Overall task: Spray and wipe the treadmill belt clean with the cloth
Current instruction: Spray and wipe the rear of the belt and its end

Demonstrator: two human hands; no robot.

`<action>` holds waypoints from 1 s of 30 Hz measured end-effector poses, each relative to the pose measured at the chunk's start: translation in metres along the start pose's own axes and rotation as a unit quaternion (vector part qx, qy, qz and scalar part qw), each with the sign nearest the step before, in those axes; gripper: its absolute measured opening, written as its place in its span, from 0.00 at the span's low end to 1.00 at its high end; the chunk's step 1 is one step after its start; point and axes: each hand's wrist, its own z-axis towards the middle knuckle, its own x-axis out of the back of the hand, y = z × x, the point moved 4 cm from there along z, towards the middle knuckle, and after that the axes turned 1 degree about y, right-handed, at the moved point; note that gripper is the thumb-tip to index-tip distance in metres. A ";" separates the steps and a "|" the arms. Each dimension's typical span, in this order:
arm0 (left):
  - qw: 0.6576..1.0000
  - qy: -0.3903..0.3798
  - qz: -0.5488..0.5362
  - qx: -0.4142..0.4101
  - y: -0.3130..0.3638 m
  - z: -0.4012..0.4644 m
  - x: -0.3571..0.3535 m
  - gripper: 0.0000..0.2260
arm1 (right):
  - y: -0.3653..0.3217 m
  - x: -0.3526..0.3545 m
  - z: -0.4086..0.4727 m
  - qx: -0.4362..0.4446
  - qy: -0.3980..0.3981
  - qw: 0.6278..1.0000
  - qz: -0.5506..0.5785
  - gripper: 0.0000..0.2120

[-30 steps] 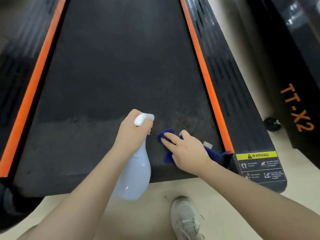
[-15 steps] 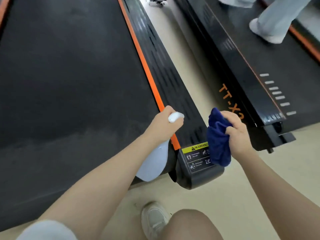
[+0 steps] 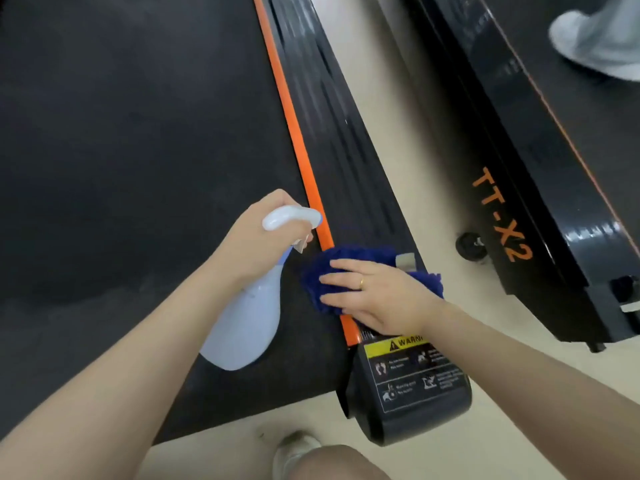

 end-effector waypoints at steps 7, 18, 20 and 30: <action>0.999 0.049 0.011 0.013 -0.005 0.026 0.019 0.10 | 0.133 0.014 0.116 -0.106 0.007 0.994 -0.009 0.21; 0.998 0.058 0.001 0.014 -0.012 0.003 0.019 0.04 | 0.085 0.008 0.072 -0.167 0.035 0.983 0.069 0.17; 0.998 0.056 -0.008 0.013 -0.012 -0.008 0.023 0.05 | 0.044 0.006 0.045 -0.138 0.014 0.989 0.061 0.17; 0.993 0.108 0.050 0.005 -0.036 -0.113 0.072 0.03 | -0.076 0.023 0.061 -0.236 -0.056 0.967 0.079 0.10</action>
